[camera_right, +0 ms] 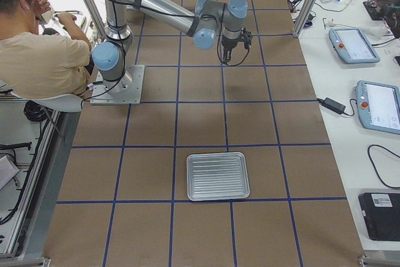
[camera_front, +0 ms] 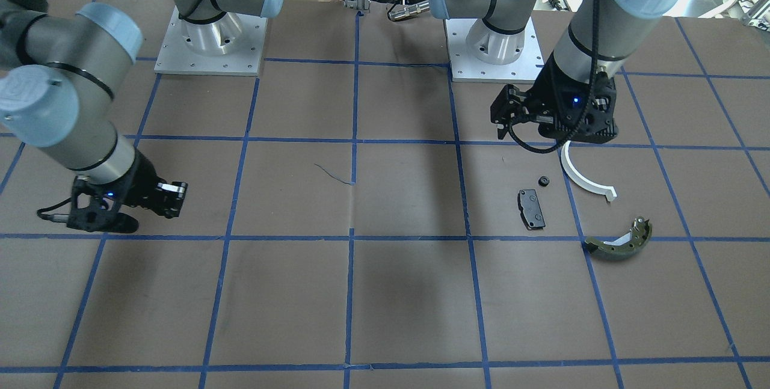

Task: Place bearing gear from tray to pile

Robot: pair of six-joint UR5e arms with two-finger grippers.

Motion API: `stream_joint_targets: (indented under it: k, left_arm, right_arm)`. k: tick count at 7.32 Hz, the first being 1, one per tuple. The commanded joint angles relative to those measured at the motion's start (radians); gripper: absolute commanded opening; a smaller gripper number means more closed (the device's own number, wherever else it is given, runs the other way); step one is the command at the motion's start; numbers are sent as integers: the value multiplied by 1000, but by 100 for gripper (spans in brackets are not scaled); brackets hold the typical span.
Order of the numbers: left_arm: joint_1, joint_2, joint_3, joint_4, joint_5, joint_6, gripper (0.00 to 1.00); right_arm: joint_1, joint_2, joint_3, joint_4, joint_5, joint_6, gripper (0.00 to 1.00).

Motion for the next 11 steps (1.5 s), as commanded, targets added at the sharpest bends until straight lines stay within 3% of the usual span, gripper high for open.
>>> stream_joint_targets:
  k: [1, 3, 5, 7, 10, 11]
  left_arm:
    - [-59, 21, 59, -36, -2, -76, 100]
    - [-62, 36, 76, -153, 8, -102, 100]
    - [-66, 4, 117, -155, 13, -102, 100]
    - [-66, 10, 105, -155, 13, -94, 100]
    - [-66, 11, 102, -149, 12, -88, 100]
    - [-66, 11, 100, -149, 8, -88, 100]
  right_arm:
    - [197, 18, 12, -70, 41, 257, 0]
    - [341, 74, 10, -163, 41, 435, 0]
    - [441, 117, 7, -228, 44, 505, 0]
    - [510, 159, 9, -283, 104, 580, 0]
    - [558, 234, 10, -341, 106, 600, 0]
    - [576, 257, 10, -373, 106, 600, 26]
